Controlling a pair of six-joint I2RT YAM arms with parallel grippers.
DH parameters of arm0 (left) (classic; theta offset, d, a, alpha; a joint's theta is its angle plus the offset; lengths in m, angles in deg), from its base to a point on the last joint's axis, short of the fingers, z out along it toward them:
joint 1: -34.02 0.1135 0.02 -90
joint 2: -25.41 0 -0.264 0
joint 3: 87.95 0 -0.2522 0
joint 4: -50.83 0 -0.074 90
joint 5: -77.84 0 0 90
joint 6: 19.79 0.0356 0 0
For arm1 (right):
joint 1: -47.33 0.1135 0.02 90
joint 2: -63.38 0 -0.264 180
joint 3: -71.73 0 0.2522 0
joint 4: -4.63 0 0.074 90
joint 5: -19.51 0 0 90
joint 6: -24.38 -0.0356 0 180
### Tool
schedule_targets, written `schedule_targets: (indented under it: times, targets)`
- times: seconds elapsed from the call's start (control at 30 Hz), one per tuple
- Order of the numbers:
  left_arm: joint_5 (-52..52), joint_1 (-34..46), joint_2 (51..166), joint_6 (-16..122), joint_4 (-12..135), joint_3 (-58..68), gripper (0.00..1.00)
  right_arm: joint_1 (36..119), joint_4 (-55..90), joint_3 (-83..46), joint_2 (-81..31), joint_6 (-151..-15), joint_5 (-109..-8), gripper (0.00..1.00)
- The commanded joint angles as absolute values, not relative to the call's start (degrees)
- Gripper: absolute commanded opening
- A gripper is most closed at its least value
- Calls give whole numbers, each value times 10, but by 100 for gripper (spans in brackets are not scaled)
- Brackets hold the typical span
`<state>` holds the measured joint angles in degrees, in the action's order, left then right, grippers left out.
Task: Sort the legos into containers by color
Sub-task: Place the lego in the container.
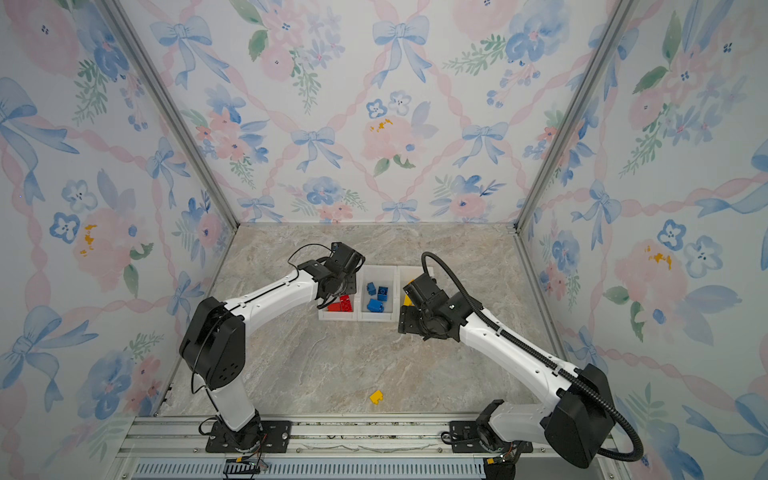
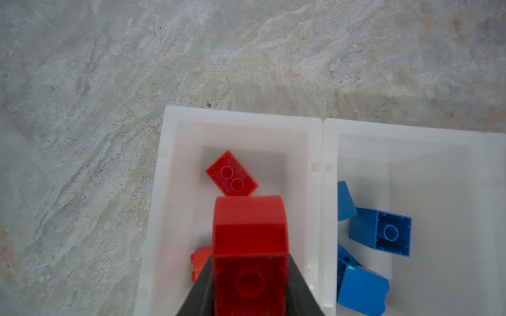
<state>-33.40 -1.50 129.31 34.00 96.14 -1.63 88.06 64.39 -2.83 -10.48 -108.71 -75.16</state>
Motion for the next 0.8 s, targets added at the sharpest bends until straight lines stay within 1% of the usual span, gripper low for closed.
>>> schedule_targets:
  times: [0.0, 0.2, 0.27, 0.57, 0.67, 0.77]
  targets:
    - [-320, -6, 1316, 378, 940, -34, 24, 887, 644, -17, -103, -1093, -747, 82]
    - [-310, 2, 1339, 387, 922, -29, 24, 888, 644, -15, -104, -1094, -747, 82]
    - [-309, 2, 1344, 389, 918, -27, 25, 888, 644, -16, -105, -1095, -747, 82]
    - [-310, 3, 1347, 384, 913, -20, 48, 892, 643, -20, -112, -1095, -747, 82]
    - [-309, 2, 1343, 384, 913, -18, 52, 893, 643, -21, -113, -1095, -747, 83]
    - [-309, 3, 1334, 381, 913, -15, 54, 896, 643, -22, -115, -1095, -747, 83]
